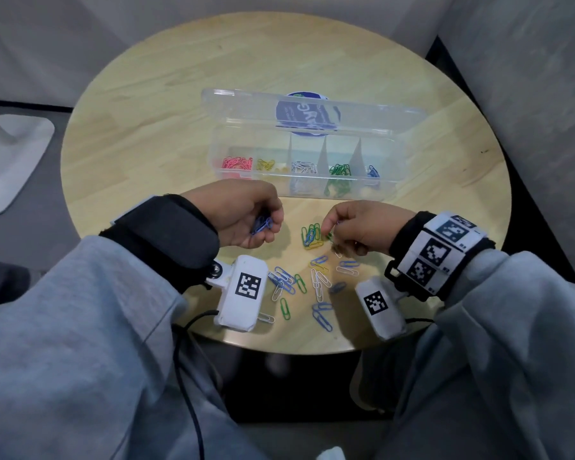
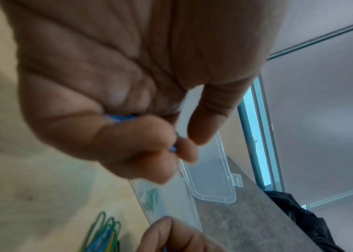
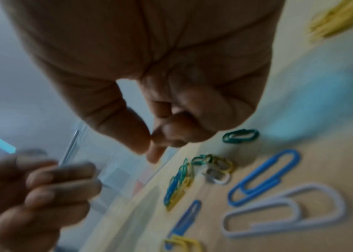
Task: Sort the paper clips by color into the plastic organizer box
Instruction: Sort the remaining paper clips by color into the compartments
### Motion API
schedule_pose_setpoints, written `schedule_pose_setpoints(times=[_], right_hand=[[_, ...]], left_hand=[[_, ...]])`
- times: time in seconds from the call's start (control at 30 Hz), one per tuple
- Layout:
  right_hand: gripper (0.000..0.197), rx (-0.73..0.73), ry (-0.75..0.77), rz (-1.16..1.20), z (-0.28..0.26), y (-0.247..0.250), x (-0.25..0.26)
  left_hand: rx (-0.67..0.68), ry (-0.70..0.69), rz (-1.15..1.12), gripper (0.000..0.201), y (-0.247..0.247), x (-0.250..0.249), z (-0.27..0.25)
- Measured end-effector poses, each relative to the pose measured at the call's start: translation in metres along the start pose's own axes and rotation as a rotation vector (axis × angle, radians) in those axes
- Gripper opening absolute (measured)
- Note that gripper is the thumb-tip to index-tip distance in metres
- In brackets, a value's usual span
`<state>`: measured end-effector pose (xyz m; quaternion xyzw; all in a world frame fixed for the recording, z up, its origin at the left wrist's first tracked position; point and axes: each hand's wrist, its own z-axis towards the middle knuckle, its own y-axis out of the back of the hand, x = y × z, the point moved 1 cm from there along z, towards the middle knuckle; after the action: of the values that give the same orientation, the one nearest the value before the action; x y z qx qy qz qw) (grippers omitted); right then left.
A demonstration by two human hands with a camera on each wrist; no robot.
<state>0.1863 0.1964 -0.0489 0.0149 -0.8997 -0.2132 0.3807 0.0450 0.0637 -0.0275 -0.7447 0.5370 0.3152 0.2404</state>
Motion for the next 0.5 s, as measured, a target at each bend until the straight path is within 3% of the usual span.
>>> schedule_pose_setpoints(times=[0.1, 0.2, 0.33, 0.5], right_hand=[[0.017, -0.009, 0.055, -0.453, -0.002, -0.009, 0.004], [0.02, -0.025, 0.07, -0.69, 0.002, -0.019, 0.007], [0.016, 0.039, 0.083, -0.741, 0.007, -0.023, 0.005], [0.012, 0.041, 0.106, -0.713, 0.004, -0.019, 0.004]], left_hand=[[-0.061, -0.018, 0.104, 0.028, -0.004, 0.001, 0.001], [-0.081, -0.062, 0.39, 0.025, -0.008, 0.006, 0.004], [-0.048, -0.119, 0.751, 0.019, -0.014, 0.006, 0.0], [-0.061, -0.144, 0.99, 0.012, -0.028, 0.009, 0.004]])
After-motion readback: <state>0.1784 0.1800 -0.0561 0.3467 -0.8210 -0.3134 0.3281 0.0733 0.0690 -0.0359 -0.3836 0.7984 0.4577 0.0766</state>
